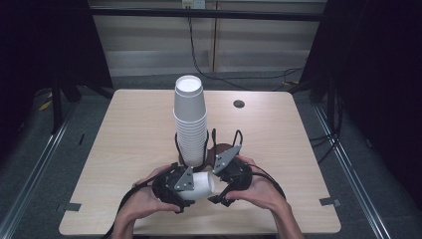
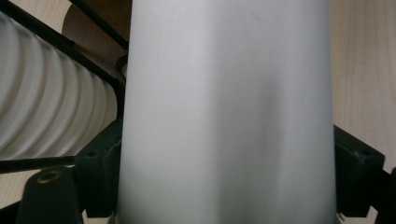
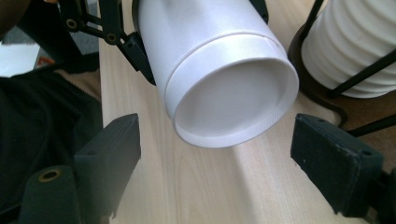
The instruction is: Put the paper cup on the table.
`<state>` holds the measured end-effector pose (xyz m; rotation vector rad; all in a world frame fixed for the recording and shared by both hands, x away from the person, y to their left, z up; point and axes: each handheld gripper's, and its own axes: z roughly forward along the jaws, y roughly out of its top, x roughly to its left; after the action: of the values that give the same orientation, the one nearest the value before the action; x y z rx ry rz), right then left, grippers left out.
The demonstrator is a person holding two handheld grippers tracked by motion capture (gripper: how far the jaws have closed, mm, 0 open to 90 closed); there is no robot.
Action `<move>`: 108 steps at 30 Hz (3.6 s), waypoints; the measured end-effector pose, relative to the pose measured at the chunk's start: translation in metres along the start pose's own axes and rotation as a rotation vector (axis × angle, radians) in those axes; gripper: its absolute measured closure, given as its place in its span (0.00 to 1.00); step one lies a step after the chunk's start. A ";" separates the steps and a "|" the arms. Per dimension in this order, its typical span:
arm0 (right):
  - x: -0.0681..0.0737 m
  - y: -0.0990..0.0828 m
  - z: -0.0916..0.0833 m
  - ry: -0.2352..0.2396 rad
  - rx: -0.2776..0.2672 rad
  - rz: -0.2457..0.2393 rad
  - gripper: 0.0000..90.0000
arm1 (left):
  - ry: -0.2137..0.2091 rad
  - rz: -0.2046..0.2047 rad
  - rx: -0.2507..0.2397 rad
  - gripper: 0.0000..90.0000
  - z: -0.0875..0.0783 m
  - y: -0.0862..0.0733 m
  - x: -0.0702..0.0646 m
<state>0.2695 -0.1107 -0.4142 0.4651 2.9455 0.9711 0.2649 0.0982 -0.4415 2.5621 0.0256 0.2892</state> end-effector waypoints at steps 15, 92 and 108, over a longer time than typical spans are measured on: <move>-0.001 0.012 0.009 0.054 0.068 -0.017 0.21 | -0.027 0.062 0.012 0.18 -0.001 0.008 -0.004; 0.004 0.011 0.009 0.090 0.013 -0.038 0.27 | -0.097 0.007 -0.390 0.18 -0.021 -0.017 0.001; -0.008 -0.023 -0.002 0.038 -0.116 0.103 0.27 | -0.023 -0.146 -0.509 0.17 -0.032 -0.039 0.007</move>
<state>0.2710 -0.1319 -0.4266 0.6068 2.9025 1.1662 0.2664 0.1489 -0.4342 2.0456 0.1144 0.1814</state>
